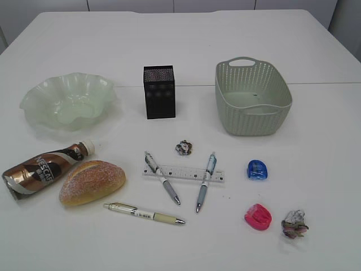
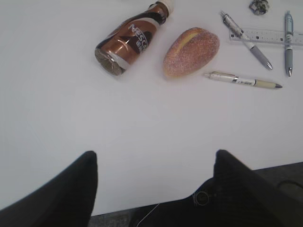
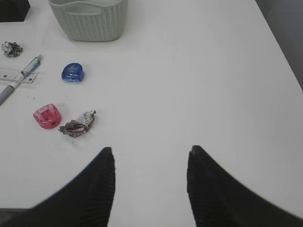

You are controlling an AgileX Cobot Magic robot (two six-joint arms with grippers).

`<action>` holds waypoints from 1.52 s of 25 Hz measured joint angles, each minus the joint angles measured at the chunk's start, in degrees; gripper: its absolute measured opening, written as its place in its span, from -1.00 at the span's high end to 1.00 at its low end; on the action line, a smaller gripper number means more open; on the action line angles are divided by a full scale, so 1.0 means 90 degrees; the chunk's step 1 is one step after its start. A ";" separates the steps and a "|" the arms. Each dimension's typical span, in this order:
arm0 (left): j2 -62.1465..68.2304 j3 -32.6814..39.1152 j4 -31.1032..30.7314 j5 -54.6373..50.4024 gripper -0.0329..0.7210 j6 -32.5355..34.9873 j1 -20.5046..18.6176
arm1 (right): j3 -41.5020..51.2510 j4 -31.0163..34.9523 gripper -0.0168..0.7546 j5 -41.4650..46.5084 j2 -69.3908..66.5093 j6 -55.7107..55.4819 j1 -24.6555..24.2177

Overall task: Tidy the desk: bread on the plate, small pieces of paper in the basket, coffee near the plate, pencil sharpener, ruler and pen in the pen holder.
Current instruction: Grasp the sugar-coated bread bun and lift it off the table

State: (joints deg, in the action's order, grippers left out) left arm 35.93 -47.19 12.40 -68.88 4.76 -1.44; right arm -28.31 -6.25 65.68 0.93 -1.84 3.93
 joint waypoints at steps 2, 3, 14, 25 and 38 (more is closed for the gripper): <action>0.0400 -0.0470 0.0000 -0.0181 -0.57 0.0043 0.0000 | 0.0000 0.0000 0.01 0.0000 0.0000 0.0000 0.0000; 0.0575 -0.0711 0.0000 -0.0262 -0.57 0.0056 0.0000 | 0.0000 0.0000 0.01 0.0000 0.0000 0.0000 0.0000; 0.2583 -0.2883 0.0210 -0.0348 -0.57 0.0080 0.0056 | -0.0026 -0.0026 0.01 0.0078 -0.0129 -0.0380 0.0000; 0.4623 -0.3686 -0.0126 -0.0326 -0.57 0.0094 0.1508 | -0.0362 0.0355 0.01 0.0131 -0.2006 -0.1947 0.0000; 0.6393 -0.3698 -0.1419 -0.0224 -0.61 0.0108 0.3380 | -0.1453 0.1076 -0.15 -0.0027 -0.4441 -0.1767 0.0000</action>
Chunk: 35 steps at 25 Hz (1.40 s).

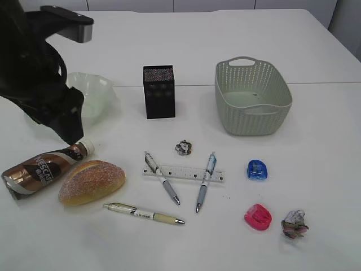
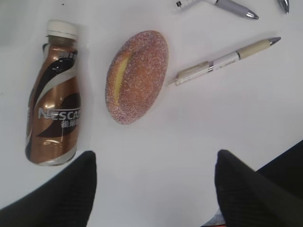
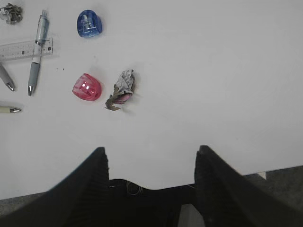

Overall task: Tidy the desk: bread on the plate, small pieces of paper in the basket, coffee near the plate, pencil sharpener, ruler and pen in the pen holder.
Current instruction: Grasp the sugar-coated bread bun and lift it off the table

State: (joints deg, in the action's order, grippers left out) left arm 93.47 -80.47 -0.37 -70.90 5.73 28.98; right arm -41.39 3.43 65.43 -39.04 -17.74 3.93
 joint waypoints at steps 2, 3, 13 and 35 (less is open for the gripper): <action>0.0149 0.0000 -0.0075 0.0010 -0.61 0.0003 0.0059 | -0.0201 0.0013 -0.16 0.0000 -0.0307 0.0023 0.0000; 0.0217 0.0000 -0.0104 0.0012 -0.61 0.0003 0.0085 | -0.0276 0.0012 -0.16 0.0000 -0.0432 0.0038 0.0000; 0.0904 -0.0013 -0.0425 0.0352 -0.60 0.0013 0.0099 | -0.0575 0.0040 -0.16 0.0011 -0.0880 0.0167 0.0000; 0.1936 -0.0037 -0.0857 0.0806 -0.77 -0.0037 0.0099 | -0.0575 0.0082 -0.16 0.0170 -0.0880 0.0195 0.0000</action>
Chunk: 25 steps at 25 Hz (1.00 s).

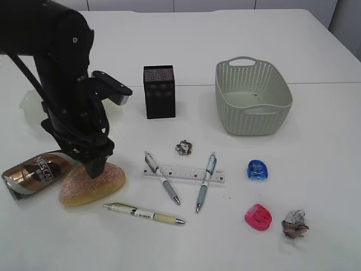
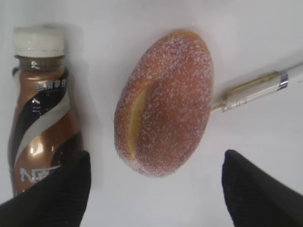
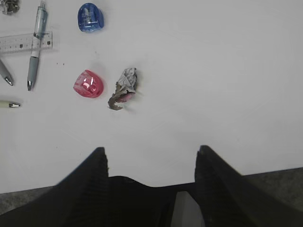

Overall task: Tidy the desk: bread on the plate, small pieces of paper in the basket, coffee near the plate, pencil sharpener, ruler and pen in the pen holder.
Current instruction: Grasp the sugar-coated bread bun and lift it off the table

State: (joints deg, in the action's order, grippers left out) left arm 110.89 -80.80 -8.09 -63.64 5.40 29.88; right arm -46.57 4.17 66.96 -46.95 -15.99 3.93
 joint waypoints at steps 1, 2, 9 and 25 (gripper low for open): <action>0.0073 0.0000 -0.0012 0.0045 -0.77 0.0000 0.0000 | 0.0000 0.0000 -0.16 0.0012 0.0000 0.0000 0.0000; 0.0133 0.0000 -0.0022 0.0069 -0.77 0.0000 0.0000 | 0.0000 0.0000 -0.16 0.0012 0.0000 0.0000 0.0000; 0.0513 0.0000 -0.0146 0.0243 -0.77 0.0000 0.0000 | 0.0000 0.0000 -0.16 0.0036 0.0000 0.0000 0.0000; 0.1109 -0.0004 -0.0331 0.0661 -0.72 0.0000 0.0000 | 0.0000 0.0014 -0.16 0.0102 0.0000 0.0000 0.0000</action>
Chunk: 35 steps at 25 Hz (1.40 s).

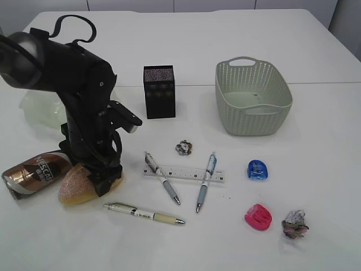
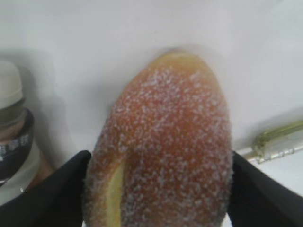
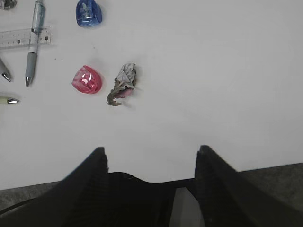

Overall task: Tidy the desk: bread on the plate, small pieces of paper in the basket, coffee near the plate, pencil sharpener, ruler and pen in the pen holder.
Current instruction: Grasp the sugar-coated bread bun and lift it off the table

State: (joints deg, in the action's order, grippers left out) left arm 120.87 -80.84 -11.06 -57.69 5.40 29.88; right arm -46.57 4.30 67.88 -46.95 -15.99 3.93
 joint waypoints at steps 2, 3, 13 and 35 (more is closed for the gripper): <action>0.0075 -0.0010 0.0000 0.0010 -0.70 0.0000 0.0000 | 0.0000 0.0000 -0.16 -0.0012 0.0000 0.0000 0.0000; 0.0100 -0.0010 0.0000 0.0010 -0.68 0.0000 0.0000 | 0.0000 0.0000 -0.16 -0.0012 0.0000 0.0000 0.0000; 0.0115 -0.0029 -0.0065 -0.0111 -0.03 -0.0069 0.0000 | 0.0000 0.0000 -0.16 -0.0012 0.0000 0.0000 0.0000; 0.0046 -0.1763 0.1666 -0.1287 0.12 -0.0860 0.0000 | 0.0000 -0.0051 -0.17 0.0048 0.0000 0.0000 0.0000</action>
State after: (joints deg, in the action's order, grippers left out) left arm 121.29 -96.70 3.93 -69.27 -2.34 29.88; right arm -46.57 3.84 68.32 -46.95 -15.99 3.93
